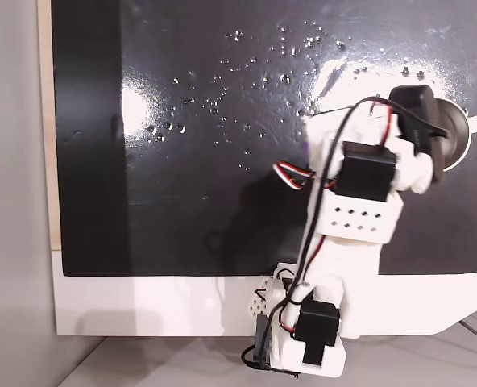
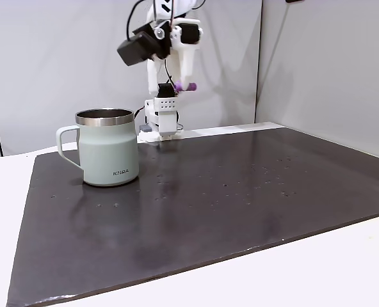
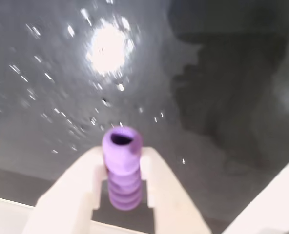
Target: Grasp a pengrip and put it in the cup.
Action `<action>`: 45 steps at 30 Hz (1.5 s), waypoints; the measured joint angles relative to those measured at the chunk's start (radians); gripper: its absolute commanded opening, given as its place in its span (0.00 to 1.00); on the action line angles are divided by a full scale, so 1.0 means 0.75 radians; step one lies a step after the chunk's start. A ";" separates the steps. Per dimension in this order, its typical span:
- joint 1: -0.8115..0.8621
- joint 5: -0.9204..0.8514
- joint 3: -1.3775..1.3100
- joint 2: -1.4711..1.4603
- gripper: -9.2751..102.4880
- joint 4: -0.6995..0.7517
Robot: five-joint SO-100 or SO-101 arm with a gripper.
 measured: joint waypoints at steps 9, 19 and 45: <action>0.444 -0.333 -0.417 -0.078 0.08 0.004; 0.669 -0.497 -0.593 -0.247 0.08 0.004; 0.681 -0.477 -0.569 -0.413 0.41 -0.008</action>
